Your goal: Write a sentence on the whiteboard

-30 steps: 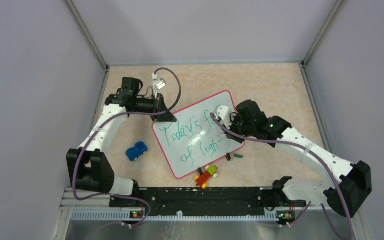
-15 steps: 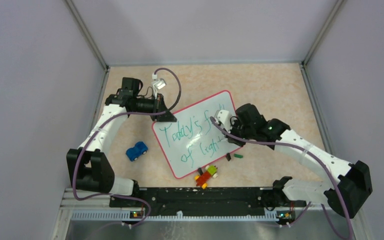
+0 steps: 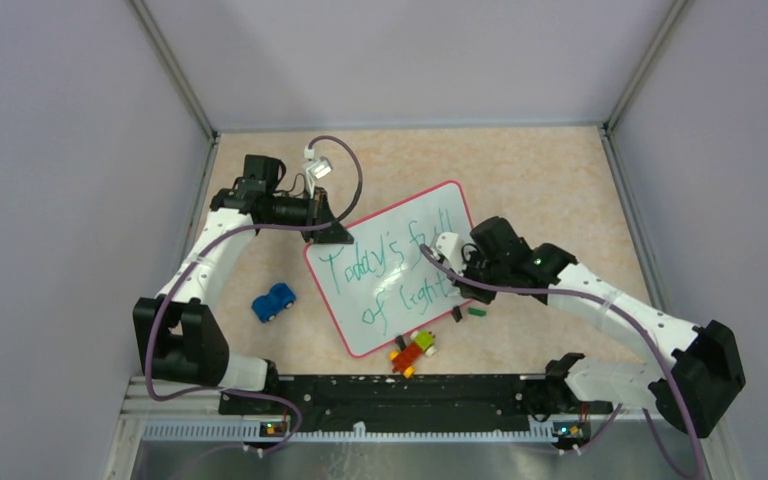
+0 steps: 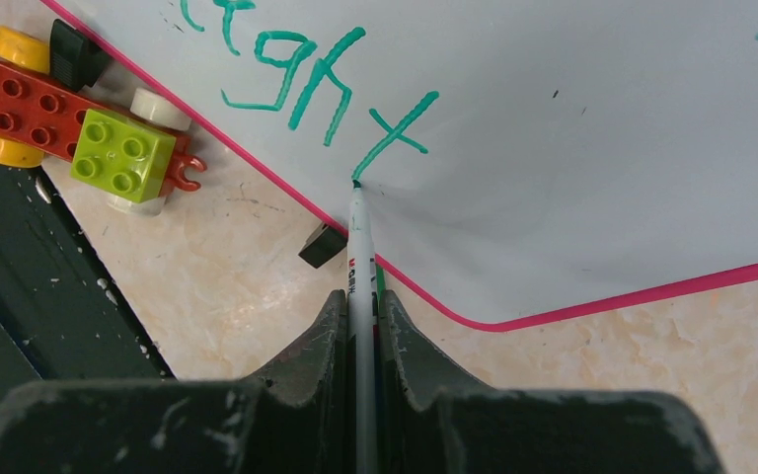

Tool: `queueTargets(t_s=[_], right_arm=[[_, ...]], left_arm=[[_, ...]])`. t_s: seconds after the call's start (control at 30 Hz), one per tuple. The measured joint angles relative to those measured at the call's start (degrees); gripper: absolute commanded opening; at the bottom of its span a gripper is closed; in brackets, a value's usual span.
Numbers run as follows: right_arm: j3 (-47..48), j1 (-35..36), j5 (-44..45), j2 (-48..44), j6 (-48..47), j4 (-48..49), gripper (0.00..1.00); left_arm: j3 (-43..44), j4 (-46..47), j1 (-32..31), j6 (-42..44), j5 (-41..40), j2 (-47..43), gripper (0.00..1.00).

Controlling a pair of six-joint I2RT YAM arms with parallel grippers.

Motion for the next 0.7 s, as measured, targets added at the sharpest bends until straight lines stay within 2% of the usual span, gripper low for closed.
queueTargets(t_s=[0.7], right_arm=[[2.1, 0.0, 3.7, -2.6, -1.1, -1.6, 0.0]], left_arm=[[0.0, 0.1, 0.0, 0.0, 0.0, 0.0, 0.0]])
